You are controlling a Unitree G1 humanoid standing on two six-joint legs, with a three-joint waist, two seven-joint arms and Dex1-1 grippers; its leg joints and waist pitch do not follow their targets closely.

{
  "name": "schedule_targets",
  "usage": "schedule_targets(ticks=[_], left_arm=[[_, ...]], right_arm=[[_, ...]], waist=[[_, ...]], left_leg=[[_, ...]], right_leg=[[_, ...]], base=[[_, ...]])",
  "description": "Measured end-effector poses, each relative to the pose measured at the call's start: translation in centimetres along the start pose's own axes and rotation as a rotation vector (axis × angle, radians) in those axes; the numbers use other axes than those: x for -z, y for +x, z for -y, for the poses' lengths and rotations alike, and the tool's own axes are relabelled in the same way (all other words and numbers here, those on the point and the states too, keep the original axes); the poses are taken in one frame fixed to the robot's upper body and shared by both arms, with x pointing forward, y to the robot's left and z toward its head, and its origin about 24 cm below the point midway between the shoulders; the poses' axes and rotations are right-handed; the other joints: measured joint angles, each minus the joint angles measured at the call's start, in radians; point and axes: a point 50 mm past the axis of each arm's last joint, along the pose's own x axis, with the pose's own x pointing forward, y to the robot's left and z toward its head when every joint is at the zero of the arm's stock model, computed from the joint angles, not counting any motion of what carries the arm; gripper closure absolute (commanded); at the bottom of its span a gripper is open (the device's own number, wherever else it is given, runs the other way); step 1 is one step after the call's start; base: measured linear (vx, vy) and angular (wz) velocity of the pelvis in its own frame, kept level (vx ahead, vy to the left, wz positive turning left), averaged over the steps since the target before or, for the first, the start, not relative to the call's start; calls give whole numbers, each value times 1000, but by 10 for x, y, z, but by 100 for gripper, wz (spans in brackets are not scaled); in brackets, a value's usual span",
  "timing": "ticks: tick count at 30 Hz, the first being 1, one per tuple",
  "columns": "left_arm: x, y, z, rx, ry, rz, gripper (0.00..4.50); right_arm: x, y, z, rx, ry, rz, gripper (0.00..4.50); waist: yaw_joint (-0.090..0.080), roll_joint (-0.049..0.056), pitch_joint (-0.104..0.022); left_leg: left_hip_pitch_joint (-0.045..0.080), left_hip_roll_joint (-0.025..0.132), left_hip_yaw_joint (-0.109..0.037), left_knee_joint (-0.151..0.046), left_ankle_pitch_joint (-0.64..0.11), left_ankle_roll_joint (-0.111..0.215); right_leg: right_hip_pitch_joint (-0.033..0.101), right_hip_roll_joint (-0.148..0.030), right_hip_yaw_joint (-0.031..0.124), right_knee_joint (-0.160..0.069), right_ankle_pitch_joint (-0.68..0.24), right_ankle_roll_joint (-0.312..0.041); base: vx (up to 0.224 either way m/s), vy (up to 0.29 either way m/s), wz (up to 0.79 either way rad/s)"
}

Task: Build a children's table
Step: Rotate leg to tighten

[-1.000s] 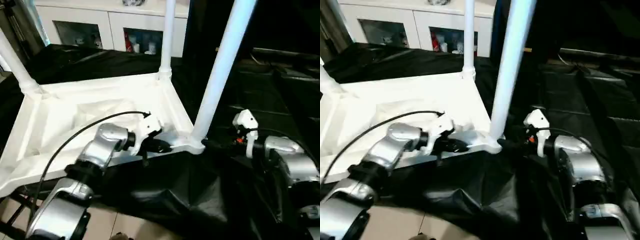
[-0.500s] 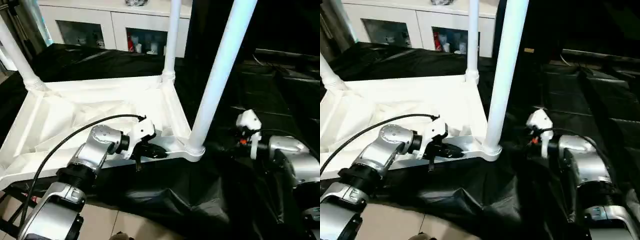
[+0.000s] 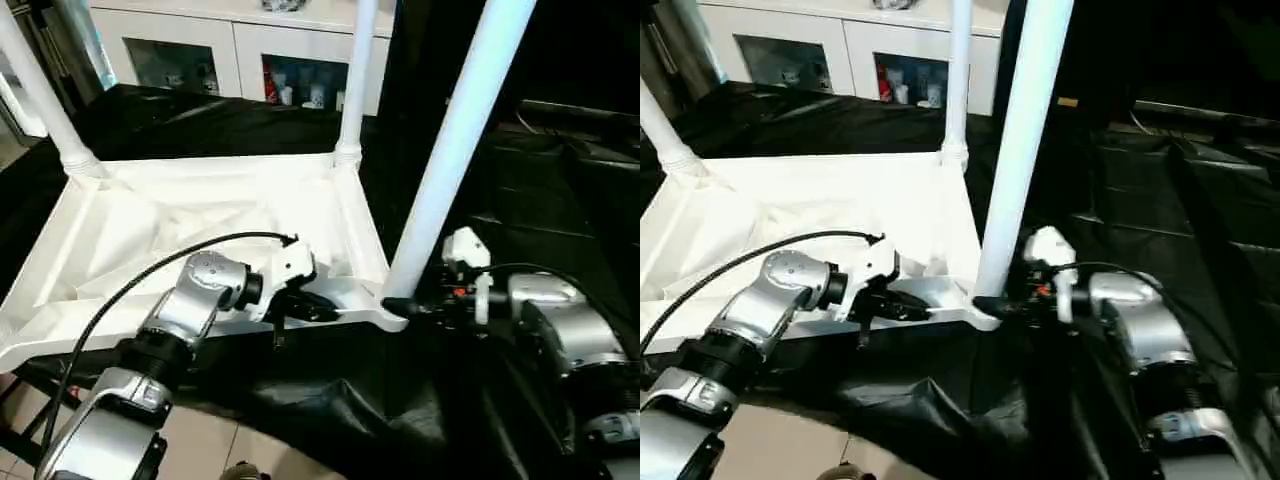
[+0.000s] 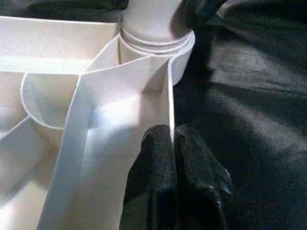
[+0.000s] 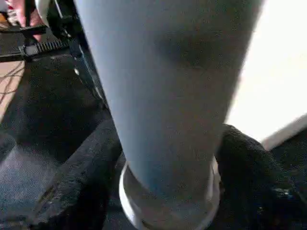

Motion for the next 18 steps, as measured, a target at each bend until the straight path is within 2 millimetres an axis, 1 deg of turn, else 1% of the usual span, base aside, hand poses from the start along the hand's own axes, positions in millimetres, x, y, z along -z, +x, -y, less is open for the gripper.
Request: schedule_targets(ticks=[1,2,5,7,8,10,18], left_arm=[[0,0,0,1,1,-1,450],[0,0,0,1,1,-1,450],[1,0,1,4,0,-2,450],[1,-1,2,3,3,-3,450],[1,-1,2,3,4,-4,450],[1,-2,2,2,6,-4,450],[2,-3,2,-9,-16,-3,450]], right_arm=[[0,0,0,-3,2,-2,152],[1,1,-1,-8,6,-6,169],[2,1,-1,-9,11,-10,181],[2,2,-1,-11,11,-11,216],[2,2,-1,-11,11,-11,216],[1,2,0,-14,-4,-16,235],[0,5,-1,-16,-9,-19,246]], waist=[[0,0,0],[0,0,0],[0,0,0],[0,0,0],[-1,0,0],[-1,0,0],[-1,-1,0]], left_leg=[[0,0,0,0,0,0],[0,0,0,0,0,0],[0,0,0,0,0,0],[0,0,0,0,0,0],[0,0,0,0,0,0],[1,0,0,1,0,0],[2,0,0,1,0,0]], right_leg=[[0,0,0,0,0,0],[0,0,0,0,0,0],[0,0,0,0,0,0],[0,0,0,0,0,0],[0,0,0,0,0,0],[0,0,0,1,0,0],[1,0,0,1,0,0]], base=[[0,0,0],[0,0,0],[0,0,0],[0,0,0],[0,0,0],[0,0,0],[0,0,0]])
